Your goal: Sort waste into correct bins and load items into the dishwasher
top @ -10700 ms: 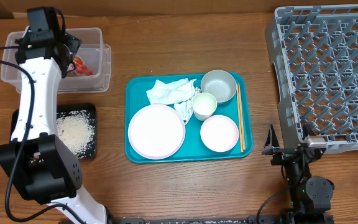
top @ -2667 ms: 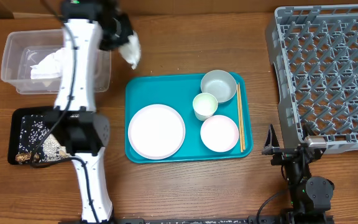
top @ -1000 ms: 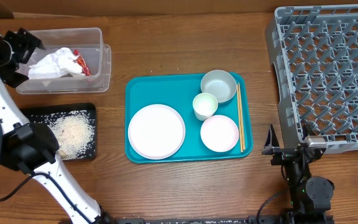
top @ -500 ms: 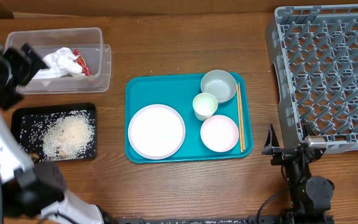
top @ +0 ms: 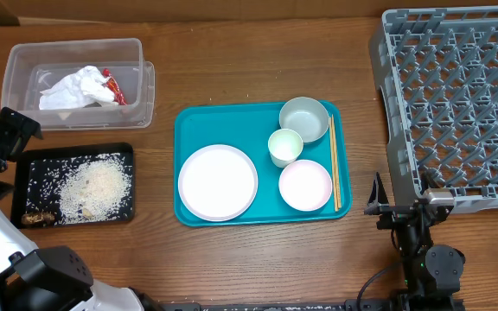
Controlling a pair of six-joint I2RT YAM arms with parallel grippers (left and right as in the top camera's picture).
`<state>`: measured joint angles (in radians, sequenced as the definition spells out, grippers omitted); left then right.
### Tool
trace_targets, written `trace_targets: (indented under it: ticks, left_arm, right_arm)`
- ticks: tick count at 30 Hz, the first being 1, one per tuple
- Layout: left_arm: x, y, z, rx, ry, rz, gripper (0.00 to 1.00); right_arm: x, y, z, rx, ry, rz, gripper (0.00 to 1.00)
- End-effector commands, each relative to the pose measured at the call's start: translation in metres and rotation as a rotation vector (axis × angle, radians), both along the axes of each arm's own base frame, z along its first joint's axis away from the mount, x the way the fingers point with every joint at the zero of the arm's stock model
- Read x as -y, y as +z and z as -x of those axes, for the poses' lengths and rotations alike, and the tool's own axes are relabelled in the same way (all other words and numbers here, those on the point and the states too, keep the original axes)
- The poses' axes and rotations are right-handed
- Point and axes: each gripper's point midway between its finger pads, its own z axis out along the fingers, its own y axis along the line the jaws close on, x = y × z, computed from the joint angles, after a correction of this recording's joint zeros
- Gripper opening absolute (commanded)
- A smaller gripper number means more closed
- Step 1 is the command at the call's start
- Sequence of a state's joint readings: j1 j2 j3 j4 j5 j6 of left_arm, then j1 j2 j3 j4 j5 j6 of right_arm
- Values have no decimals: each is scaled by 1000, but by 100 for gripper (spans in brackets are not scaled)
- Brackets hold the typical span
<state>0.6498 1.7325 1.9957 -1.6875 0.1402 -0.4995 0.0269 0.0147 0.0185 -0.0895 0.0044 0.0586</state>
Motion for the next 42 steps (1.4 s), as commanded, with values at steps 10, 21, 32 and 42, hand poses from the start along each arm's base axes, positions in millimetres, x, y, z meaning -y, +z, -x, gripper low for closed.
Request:
trace_targets:
  ticks: [10,21,32,42]
  left_arm:
    - [1,-1,1,-14,14,-8,100]
    - [1,-1,1,-12,13,-9,100]
    - [0,-1,1,-12,14,-9,100]
    - [0,-1,1,-12,14,-9,100]
  right_arm:
    - [0,-1,0,7,-2,3,100]
    - [0,-1,0,7,-2,3,100]
    - [-28,11,4,40,164,-121,100]
    - [-120,41,60,-230,797,-847,100]
